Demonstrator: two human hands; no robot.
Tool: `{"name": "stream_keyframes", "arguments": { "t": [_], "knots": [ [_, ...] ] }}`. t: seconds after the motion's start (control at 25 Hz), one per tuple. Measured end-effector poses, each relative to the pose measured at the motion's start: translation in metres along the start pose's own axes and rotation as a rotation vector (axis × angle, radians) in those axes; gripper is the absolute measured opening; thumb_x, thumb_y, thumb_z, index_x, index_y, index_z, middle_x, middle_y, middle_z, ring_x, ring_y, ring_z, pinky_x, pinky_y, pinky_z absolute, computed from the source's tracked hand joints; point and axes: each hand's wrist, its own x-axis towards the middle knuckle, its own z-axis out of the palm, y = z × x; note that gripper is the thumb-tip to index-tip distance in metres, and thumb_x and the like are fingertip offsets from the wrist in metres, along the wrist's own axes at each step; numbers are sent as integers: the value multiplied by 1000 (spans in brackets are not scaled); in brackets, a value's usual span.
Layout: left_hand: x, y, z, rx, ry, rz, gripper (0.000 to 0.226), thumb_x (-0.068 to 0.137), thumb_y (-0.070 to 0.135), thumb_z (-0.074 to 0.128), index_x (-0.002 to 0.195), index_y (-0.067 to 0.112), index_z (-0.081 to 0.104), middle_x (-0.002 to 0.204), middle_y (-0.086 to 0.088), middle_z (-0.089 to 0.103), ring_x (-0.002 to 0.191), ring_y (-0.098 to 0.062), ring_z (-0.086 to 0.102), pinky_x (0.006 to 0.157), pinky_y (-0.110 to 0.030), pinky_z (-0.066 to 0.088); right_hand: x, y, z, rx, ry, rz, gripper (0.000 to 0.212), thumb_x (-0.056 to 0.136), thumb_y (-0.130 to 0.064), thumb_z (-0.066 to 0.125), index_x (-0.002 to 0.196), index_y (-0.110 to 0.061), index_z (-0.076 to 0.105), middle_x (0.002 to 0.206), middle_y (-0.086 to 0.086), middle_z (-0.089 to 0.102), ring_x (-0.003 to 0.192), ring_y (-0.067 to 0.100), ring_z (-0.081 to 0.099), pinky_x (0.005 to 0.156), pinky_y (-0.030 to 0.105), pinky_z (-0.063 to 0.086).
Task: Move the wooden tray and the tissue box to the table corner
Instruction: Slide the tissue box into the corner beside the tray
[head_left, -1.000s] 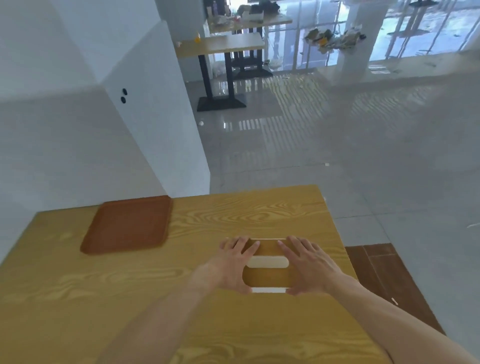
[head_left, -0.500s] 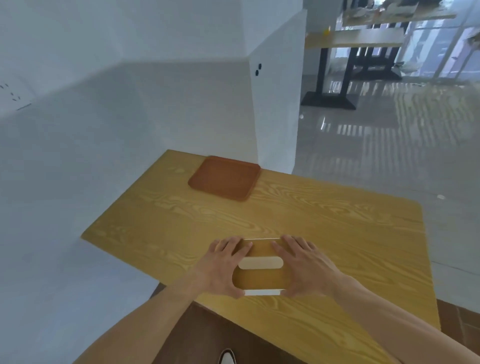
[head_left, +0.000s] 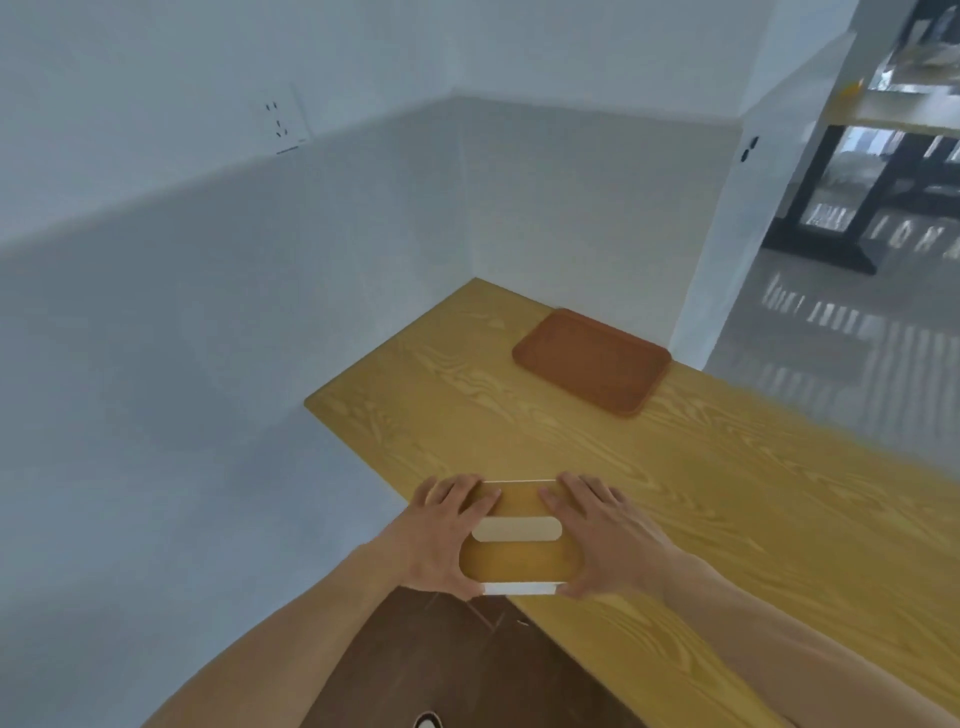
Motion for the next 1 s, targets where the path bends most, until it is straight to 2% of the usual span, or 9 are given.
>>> {"name": "stream_keyframes", "arguments": {
  "t": [0.24,0.36,0.48,0.68,1.0],
  "knots": [
    [-30,-102,7,-46,39,-36,112,66,72,60,151,31,0,160,-6,7,146,-28,4,119,-54,4,84,-70,-14,-21,-17,-27,120,60,-80,57,154,-26,5,163,10,10,146,31,10,118,46,19],
    [-37,-149,8,-29,54,-19,112,65,72,61,150,29,3,160,-7,9,146,-29,8,119,-55,5,118,-100,-17,-36,4,-23,117,59,-80,54,152,-25,9,160,10,15,143,32,16,116,47,25],
    [-35,-185,8,-34,52,2,113,65,72,63,151,28,4,159,-7,10,145,-29,9,118,-57,5,143,-120,-21,-42,15,-10,116,59,-80,53,152,-24,11,159,10,17,142,31,18,115,46,25],
    [-8,-227,6,-9,69,52,113,64,71,64,150,27,5,157,-8,13,143,-31,13,118,-56,10,183,-122,-25,-48,1,47,117,63,-77,58,154,-25,7,162,10,12,145,31,14,117,45,21],
    [75,-277,-13,44,4,114,116,64,71,65,151,27,2,158,-11,10,145,-32,10,117,-59,10,249,-82,-24,16,24,132,117,61,-78,57,154,-26,7,163,10,12,147,29,12,118,45,19]
  ]
}}
